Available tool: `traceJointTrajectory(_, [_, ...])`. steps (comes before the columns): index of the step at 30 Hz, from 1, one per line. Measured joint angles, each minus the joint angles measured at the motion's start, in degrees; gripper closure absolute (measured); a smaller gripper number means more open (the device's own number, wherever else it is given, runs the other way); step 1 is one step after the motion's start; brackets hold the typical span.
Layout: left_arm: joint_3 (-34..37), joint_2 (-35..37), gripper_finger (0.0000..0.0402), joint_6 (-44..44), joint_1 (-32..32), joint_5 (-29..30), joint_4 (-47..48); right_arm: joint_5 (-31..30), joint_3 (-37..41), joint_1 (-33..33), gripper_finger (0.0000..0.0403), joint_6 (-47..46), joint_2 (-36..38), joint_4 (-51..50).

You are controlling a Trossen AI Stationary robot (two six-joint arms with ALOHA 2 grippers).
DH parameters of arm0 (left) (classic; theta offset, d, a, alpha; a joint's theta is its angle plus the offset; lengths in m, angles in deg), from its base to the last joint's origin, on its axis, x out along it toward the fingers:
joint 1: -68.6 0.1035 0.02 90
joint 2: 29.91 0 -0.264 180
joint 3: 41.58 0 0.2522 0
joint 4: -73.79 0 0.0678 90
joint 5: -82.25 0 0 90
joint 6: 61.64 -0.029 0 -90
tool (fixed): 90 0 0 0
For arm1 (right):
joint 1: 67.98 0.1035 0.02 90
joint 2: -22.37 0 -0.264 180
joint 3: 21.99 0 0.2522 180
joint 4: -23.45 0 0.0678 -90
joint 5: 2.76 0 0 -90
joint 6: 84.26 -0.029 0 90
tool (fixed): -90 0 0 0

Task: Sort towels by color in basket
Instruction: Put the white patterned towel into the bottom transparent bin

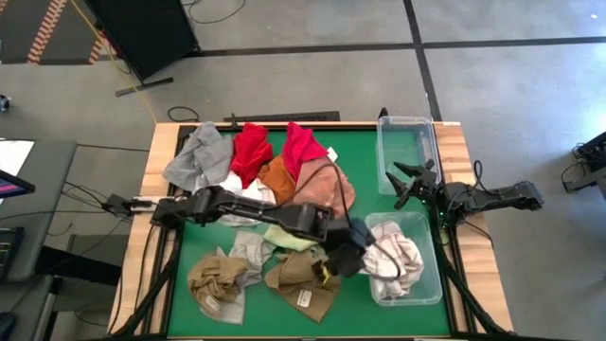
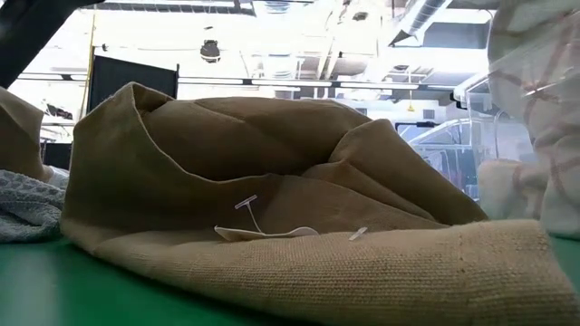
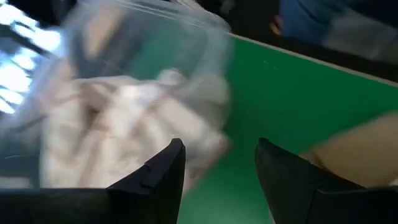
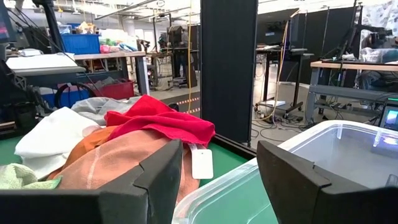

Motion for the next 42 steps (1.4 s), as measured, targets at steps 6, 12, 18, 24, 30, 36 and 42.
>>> traceJointTrajectory(6, [3.41, -0.43, 0.0217, -5.1, -3.5, 13.48, -4.92, 0.0, 0.0, 0.0, 0.0165, 0.0, 0.0, 0.02])
traceJointTrajectory(12, [6.69, -0.58, 0.0217, -7.02, -5.23, 24.56, -16.27, 0.0, 0.0, 0.0, 0.0165, 0.0, 0.0, 0.02])
traceJointTrajectory(18, [6.69, -0.58, 0.0217, -5.86, -5.24, 29.63, -21.76, 0.0, 0.0, 0.0, 0.0165, 0.0, 0.0, 0.02])
traceJointTrajectory(24, [6.69, -0.58, 0.024, -7.38, -5.26, 29.02, -21.24, 0.0, 0.0, 0.0, 0.0165, 0.0, 0.0, 0.02])
traceJointTrajectory(30, [6.24, -0.58, 0.0302, -8.67, -5.26, 28.62, -22.96, 0.0, 0.0, 0.01, 0.0165, 0.0, 0.0, 0.02])
traceJointTrajectory(36, [6.48, -0.58, 0.0384, -9.71, -4.52, 23.86, -26.77, 0.0, 0.0, 0.0, 0.0165, 0.0, 0.0, 0.02])
traceJointTrajectory(42, [6.49, -0.56, 0.0393, -7.0, -2.46, 19.82, -27.84, 0.0, 0.0, 0.0, 0.0165, 0.0, 0.0, 0.02])
